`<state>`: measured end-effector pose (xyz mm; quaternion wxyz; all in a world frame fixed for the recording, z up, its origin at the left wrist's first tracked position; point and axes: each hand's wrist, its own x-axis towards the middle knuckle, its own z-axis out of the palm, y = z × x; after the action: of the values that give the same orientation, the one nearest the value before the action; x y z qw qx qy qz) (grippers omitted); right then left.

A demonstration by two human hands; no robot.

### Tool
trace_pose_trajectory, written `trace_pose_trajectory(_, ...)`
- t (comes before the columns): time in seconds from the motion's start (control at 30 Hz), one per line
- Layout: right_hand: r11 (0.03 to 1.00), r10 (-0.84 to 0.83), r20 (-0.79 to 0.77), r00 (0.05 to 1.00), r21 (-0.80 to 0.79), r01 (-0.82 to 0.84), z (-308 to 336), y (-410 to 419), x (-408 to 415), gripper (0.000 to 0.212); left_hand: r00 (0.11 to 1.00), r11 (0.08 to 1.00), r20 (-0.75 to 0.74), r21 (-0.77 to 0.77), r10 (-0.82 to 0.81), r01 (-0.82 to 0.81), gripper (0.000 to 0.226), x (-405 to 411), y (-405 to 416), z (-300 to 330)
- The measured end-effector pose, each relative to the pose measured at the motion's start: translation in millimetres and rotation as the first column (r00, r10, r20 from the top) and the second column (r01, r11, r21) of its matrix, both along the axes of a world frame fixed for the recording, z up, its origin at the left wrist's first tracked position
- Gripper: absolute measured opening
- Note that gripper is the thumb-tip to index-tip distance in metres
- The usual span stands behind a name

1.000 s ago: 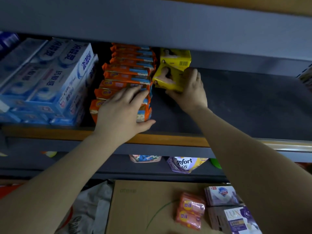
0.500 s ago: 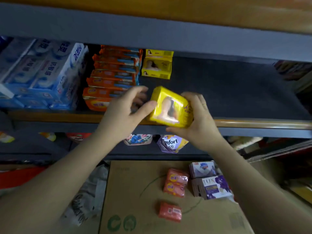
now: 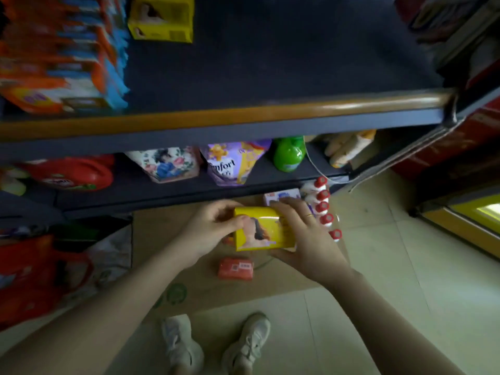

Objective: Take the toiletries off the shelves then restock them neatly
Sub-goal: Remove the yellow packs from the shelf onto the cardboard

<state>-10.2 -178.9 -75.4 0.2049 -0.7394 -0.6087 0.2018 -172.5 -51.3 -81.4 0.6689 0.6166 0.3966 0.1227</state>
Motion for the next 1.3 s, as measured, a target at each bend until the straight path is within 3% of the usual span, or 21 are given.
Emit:
trace_pose_trajectory(0.1,0.981,0.047,0.189,0.981,-0.194,-0.009,-33,-42,13,0.081,0.992,0.994,-0.082,-0.058,-0.097,0.092,0.022,19,-42,-42)
trace_pose_trajectory(0.23,0.881,-0.036,0.047,0.998,-0.47,0.053,-89,-79,22,0.083,0.958,0.974,-0.189,-0.107,-0.215,0.198,0.026,22,-80,-103)
trace_pose_trajectory(0.3,0.833,-0.05,0.035,0.998,-0.55,0.061,-118,-90,25,0.083,0.907,0.978,-0.379,0.017,-0.184,0.206,0.039,10,-85,-137)
trace_pose_trajectory(0.4,0.8,-0.064,0.046,0.997,-0.595,0.079,-156,-95,29,0.078,0.683,0.813,-0.712,0.294,-0.164,0.502,0.046,-15,-83,-175)
trace_pose_trajectory(0.53,0.8,-0.061,0.055,0.997,-0.595,0.082,-187,-85,32,0.075,0.582,0.629,-0.797,0.37,-0.164,0.684,0.061,-22,-79,-200)
trace_pose_trajectory(0.6,0.812,-0.051,0.041,0.998,-0.58,0.065,-193,-78,34,0.077,0.525,0.593,-0.825,0.321,-0.208,0.739,0.064,-17,-76,-205)
trace_pose_trajectory(0.7,0.827,-0.024,0.06,0.998,-0.559,0.053,-194,-71,36,0.081,0.541,0.536,-0.812,0.362,-0.221,0.762,0.063,-12,-72,-199)
trace_pose_trajectory(0.77,0.83,-0.059,0.082,0.995,-0.55,0.094,-192,-69,37,0.082,0.622,0.462,-0.76,0.49,-0.19,0.74,0.066,-14,-69,-190)
trace_pose_trajectory(0.83,0.83,-0.094,0.096,0.991,-0.542,0.132,-191,-69,38,0.082,0.727,0.453,-0.675,0.613,-0.127,0.647,0.068,-11,-64,-183)
trace_pose_trajectory(0.93,0.821,-0.089,0.122,0.989,-0.553,0.142,-186,-69,39,0.078,0.796,0.413,-0.604,0.715,-0.041,0.564,0.065,4,-43,-169)
trace_pose_trajectory(1.1,0.819,-0.145,0.12,0.982,-0.542,0.187,-177,-69,42,0.073,0.714,0.446,-0.7,0.638,-0.004,0.628,0.068,27,-16,-170)
trace_pose_trajectory(1.3,0.921,-0.234,-0.027,0.972,-0.325,0.213,-145,-61,35,0.041,0.639,0.367,-0.769,0.588,-0.025,0.721,0.084,26,-21,-172)
